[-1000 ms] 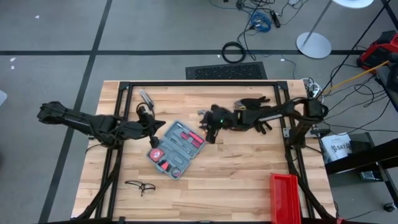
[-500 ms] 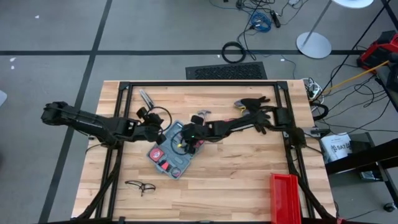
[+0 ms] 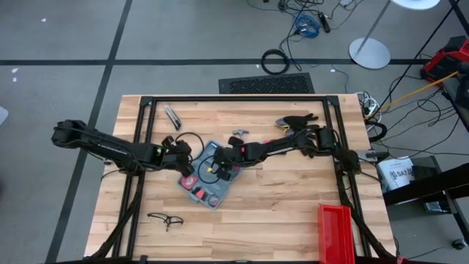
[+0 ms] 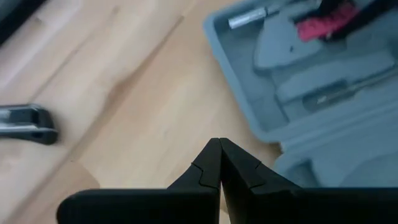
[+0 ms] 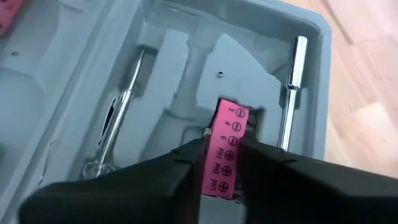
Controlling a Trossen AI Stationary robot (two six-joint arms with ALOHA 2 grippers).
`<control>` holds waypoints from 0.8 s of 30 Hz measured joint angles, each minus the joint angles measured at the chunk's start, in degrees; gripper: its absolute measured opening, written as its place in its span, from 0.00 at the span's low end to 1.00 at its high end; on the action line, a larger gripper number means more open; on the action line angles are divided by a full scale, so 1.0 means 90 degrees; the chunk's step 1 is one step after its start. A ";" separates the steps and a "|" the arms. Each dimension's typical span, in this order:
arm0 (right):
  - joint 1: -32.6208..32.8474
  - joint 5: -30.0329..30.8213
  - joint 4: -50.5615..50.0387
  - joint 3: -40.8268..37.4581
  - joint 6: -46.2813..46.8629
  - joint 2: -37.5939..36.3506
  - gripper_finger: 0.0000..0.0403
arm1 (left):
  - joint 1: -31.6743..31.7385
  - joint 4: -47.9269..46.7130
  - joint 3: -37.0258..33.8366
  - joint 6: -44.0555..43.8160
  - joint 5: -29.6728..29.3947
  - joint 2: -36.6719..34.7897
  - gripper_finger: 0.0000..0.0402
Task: Prefit tool cases
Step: Remove the left pink terminal block from the gray prefit tool case
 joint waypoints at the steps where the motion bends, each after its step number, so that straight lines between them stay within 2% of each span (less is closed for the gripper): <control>1: -0.0002 0.0002 -0.0051 -0.0002 -0.0024 0.0004 0.11 | -0.0002 0.0087 -0.0046 -0.0002 0.0009 0.0024 0.02; 2: -0.0002 -0.0002 -0.0080 -0.0006 -0.0104 0.0007 0.08 | 0.0000 0.0168 -0.0080 -0.0001 0.0016 0.0042 0.02; 12: 0.0173 0.0126 -0.0034 -0.0079 -0.0464 -0.0339 0.08 | 0.0000 0.0355 -0.0131 0.0027 0.0013 0.0042 0.02; 14: 0.0188 0.0117 0.0015 -0.0078 -0.0514 -0.0478 0.01 | 0.0000 0.0358 -0.0131 0.0031 0.0013 0.0042 0.02; 24: 0.0180 0.0176 0.0020 -0.0066 -0.0604 -0.0593 0.01 | -0.0002 0.0355 -0.0131 0.0049 0.0009 0.0042 0.02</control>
